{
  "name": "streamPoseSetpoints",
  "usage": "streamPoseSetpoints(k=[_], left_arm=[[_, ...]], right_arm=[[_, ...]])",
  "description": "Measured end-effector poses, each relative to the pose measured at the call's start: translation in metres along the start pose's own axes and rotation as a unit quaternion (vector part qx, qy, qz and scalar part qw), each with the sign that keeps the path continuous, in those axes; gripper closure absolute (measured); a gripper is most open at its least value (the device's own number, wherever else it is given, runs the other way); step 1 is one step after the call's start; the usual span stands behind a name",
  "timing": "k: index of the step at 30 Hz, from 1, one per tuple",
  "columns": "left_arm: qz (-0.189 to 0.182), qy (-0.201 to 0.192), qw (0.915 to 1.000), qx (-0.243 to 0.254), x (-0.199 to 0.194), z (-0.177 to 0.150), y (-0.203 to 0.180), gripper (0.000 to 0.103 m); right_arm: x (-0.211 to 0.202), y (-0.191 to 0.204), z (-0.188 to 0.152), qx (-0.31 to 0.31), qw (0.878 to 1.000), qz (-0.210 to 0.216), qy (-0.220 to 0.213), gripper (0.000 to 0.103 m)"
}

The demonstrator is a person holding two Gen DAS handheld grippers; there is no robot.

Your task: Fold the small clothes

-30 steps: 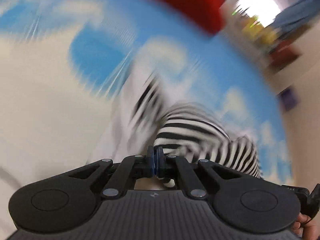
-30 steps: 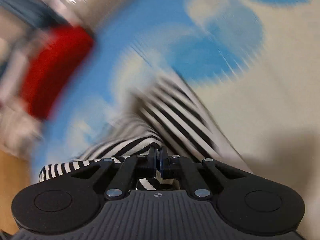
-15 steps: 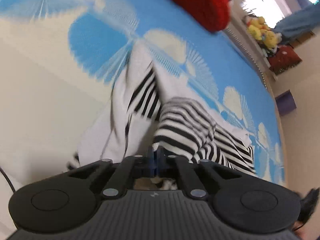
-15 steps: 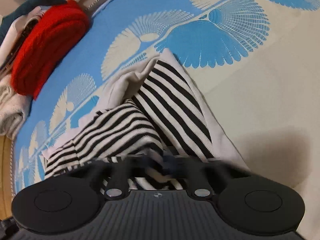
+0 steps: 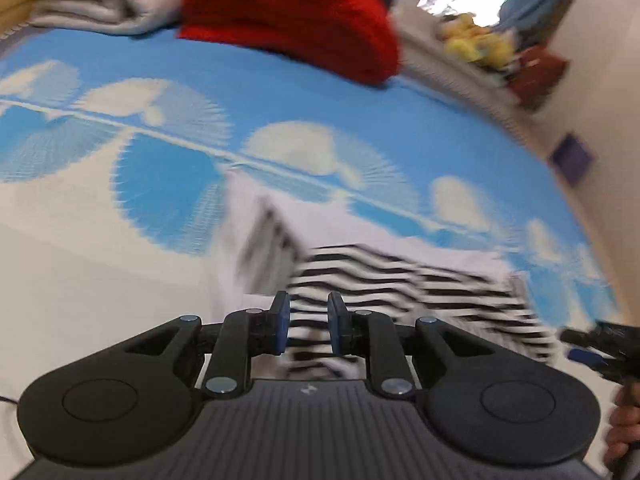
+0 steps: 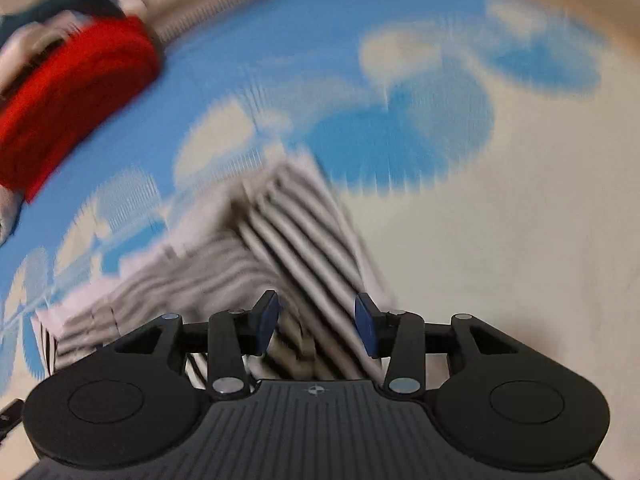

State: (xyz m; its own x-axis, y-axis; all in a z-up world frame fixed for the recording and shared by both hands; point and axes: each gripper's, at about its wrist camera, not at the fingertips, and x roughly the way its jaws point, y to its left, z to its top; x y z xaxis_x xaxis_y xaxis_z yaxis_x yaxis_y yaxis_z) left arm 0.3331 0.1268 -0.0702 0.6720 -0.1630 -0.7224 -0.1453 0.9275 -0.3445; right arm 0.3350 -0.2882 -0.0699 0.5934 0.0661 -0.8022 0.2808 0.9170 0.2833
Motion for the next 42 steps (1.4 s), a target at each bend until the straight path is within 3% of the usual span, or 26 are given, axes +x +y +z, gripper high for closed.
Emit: streamPoseSetpoints(k=[2,4,6,8,10,12,13,15,17,19,24,28,31,35,38,40,42], left_arm=[[-0.022,0.016,0.9996,-0.008,0.006,-0.004,-0.004,0.082],[-0.025,0.041,0.9989,-0.003,0.016,-0.006,-0.009,0.082],[-0.002,0.093,0.9957,-0.002,0.033,-0.015,-0.005,0.082],[0.050,0.142,0.9885,0.001,0.048,-0.026,0.005,0.093],[0.070,0.121,0.9896,0.033,0.039,-0.022,-0.004,0.095],[0.079,0.080,0.9899,0.087,0.026,-0.021,-0.019,0.093],[0.067,0.069,0.9912,0.090,0.022,-0.021,-0.021,0.091],[0.057,0.091,0.9920,0.066,0.028,-0.025,-0.013,0.089],[0.074,0.130,0.9876,0.047,0.038,-0.033,-0.001,0.090],[0.072,0.118,0.9889,0.055,0.024,-0.031,-0.005,0.090],[0.060,0.035,0.9926,0.100,-0.048,-0.035,-0.016,0.089],[0.061,0.011,0.9906,0.122,-0.111,-0.038,-0.019,0.086],[0.048,-0.006,0.9910,0.125,-0.162,-0.059,-0.018,0.068],[0.028,-0.014,0.9943,0.102,-0.204,-0.100,-0.009,0.066],[0.027,-0.003,0.9969,0.074,-0.202,-0.146,0.011,0.066],[0.060,0.065,0.9956,0.031,-0.188,-0.166,0.027,0.067],[0.046,0.089,0.9950,-0.003,-0.183,-0.173,0.037,0.065]], right_arm=[[-0.009,0.005,0.001,-0.017,0.999,0.026,-0.028,0.057],[-0.005,0.011,-0.003,-0.036,0.998,0.037,-0.019,0.056],[0.009,0.009,-0.007,-0.023,0.998,0.051,0.018,0.055],[0.036,0.001,-0.014,0.005,0.992,0.069,0.106,0.055],[0.049,-0.010,-0.023,0.017,0.989,0.025,0.143,0.055],[0.046,-0.012,-0.024,0.018,0.991,0.022,0.134,0.055],[0.042,-0.009,-0.023,0.009,0.992,0.024,0.124,0.054],[0.036,-0.006,-0.023,-0.008,0.993,0.033,0.110,0.051],[0.042,-0.015,-0.027,0.009,0.990,0.032,0.134,0.051],[0.046,-0.023,-0.027,0.020,0.989,0.032,0.146,0.051],[-0.028,-0.022,-0.019,-0.030,0.998,0.018,0.061,0.051],[-0.106,-0.036,-0.018,-0.038,0.998,0.056,0.005,0.051],[-0.159,-0.051,-0.030,-0.052,0.995,0.075,-0.036,0.047],[-0.198,-0.084,-0.063,-0.041,0.994,0.082,-0.054,0.046],[-0.192,-0.110,-0.096,-0.022,0.997,0.066,-0.037,0.046],[-0.178,-0.126,-0.122,-0.022,0.999,0.044,-0.019,0.046],[-0.162,-0.138,-0.141,-0.005,0.999,0.015,0.031,0.046]])
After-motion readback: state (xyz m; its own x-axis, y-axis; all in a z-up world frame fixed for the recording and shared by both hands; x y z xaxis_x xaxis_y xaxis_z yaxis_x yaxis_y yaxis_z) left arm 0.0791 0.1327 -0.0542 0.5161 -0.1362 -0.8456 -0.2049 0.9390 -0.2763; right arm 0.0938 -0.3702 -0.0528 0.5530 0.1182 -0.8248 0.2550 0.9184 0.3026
